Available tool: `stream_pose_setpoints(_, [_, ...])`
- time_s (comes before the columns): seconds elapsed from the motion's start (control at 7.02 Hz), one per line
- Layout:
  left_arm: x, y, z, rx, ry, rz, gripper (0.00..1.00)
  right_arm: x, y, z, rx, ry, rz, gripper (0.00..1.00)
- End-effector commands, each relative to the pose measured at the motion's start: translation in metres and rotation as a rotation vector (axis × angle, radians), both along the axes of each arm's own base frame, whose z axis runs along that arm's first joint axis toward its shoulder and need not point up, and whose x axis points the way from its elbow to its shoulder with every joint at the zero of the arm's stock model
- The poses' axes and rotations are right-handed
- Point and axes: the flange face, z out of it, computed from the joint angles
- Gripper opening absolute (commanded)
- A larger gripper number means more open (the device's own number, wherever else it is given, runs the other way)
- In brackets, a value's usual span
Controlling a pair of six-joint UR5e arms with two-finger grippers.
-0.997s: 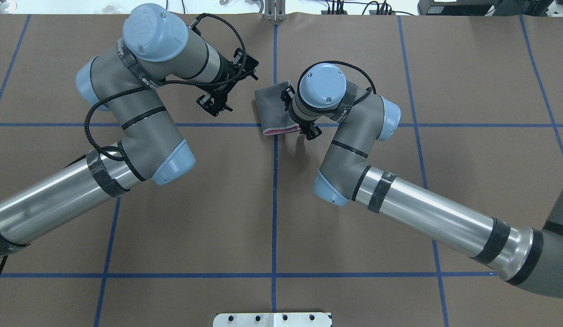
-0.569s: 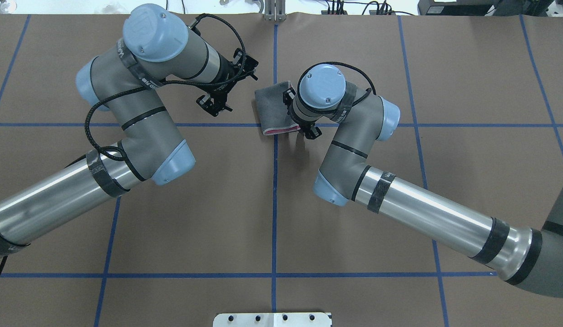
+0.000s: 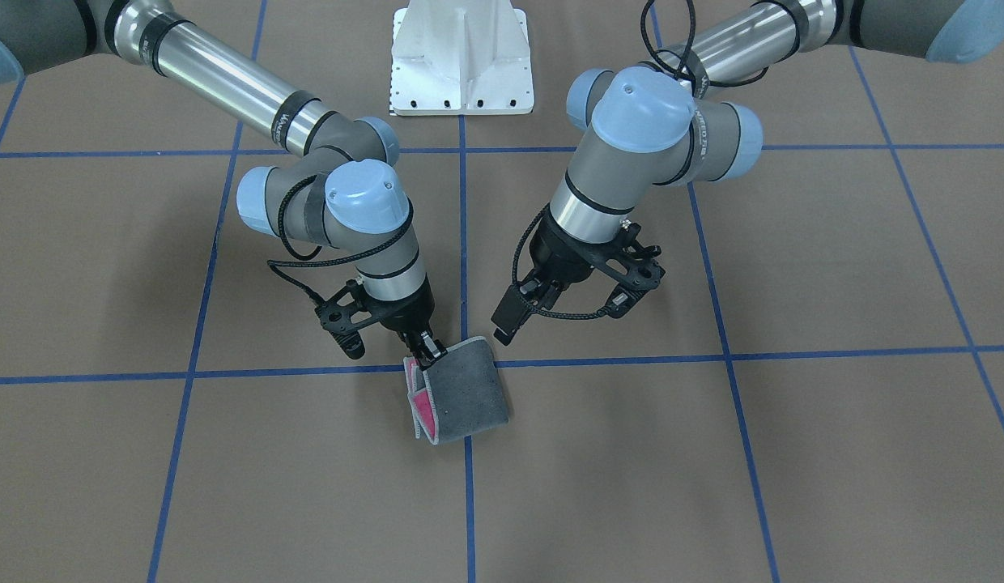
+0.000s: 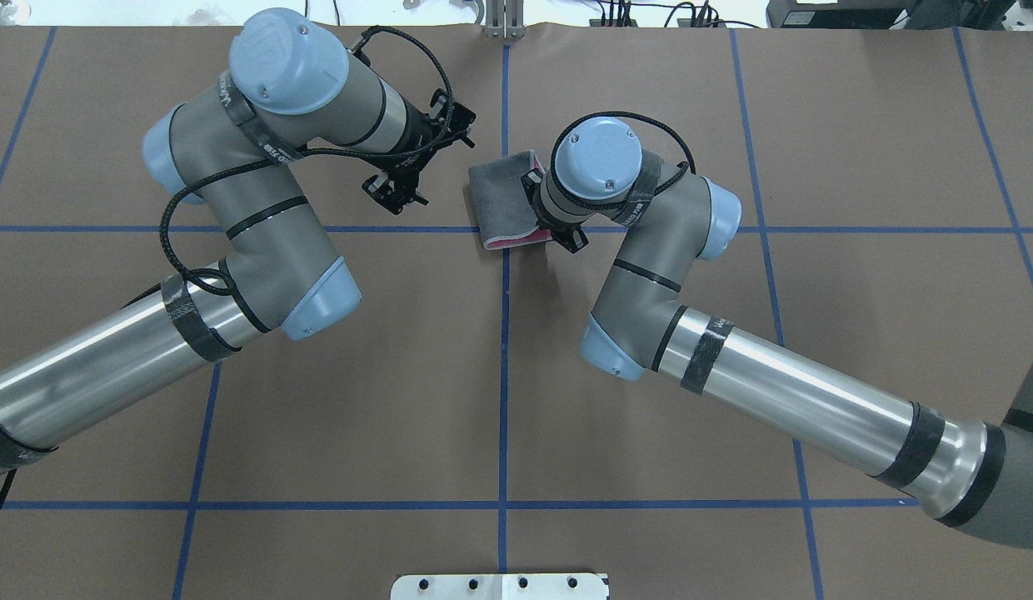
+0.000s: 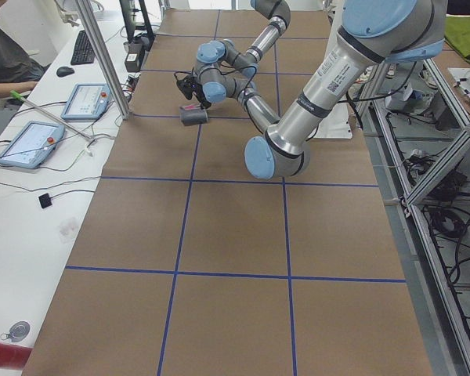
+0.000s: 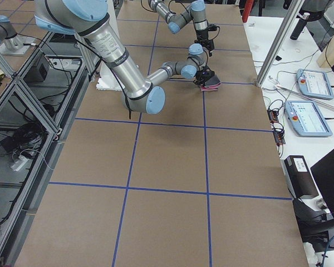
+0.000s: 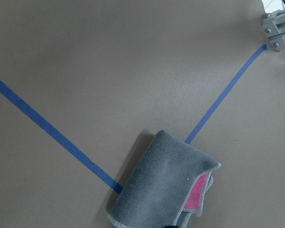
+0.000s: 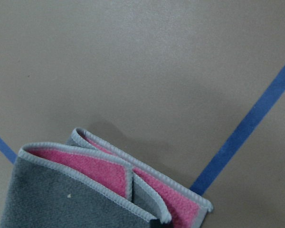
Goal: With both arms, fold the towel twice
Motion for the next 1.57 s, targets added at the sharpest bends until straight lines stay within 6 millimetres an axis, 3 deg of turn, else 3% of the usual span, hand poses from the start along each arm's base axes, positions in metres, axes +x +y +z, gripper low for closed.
stream_pose_setpoints(0.0, [0.000, 0.000, -0.001, 0.001, 0.001, 0.000, 1.00, 0.010, 0.005, 0.009, -0.002, -0.001, -0.005, 0.00])
stream_pose_setpoints(0.14, [0.000, 0.000, -0.002, 0.001, 0.001, 0.000, 1.00, 0.012, 0.008, 0.019, 0.003, 0.008, -0.013, 0.00])
stream_pose_setpoints(0.28, [0.000, 0.000, -0.004, 0.003, 0.003, 0.000, 1.00, 0.015, 0.010, 0.017, 0.004, 0.004, -0.013, 0.00])
stream_pose_setpoints(0.43, [0.000, 0.000, -0.004, 0.002, 0.004, -0.001, 1.00, 0.023, 0.022, 0.004, -0.003, 0.004, -0.018, 0.00])
stream_pose_setpoints(0.57, [0.000, 0.001, -0.004, 0.003, 0.006, 0.001, 1.00, 0.014, 0.043, 0.003, -0.011, 0.011, -0.043, 0.00])
stream_pose_setpoints(1.0, [-0.001, 0.001, -0.005, -0.010, -0.003, -0.001, 1.00, 0.018, 0.075, 0.001, -0.022, -0.021, -0.054, 0.00])
stream_pose_setpoints(1.28, [-0.001, 0.001, -0.010, -0.010, -0.001, -0.002, 1.00, 0.024, 0.080, 0.010, -0.026, -0.016, -0.056, 0.00])
stream_pose_setpoints(1.42, [-0.001, 0.001, -0.010, -0.010, -0.001, -0.002, 1.00, 0.025, 0.081, 0.010, -0.021, -0.019, -0.063, 0.99])
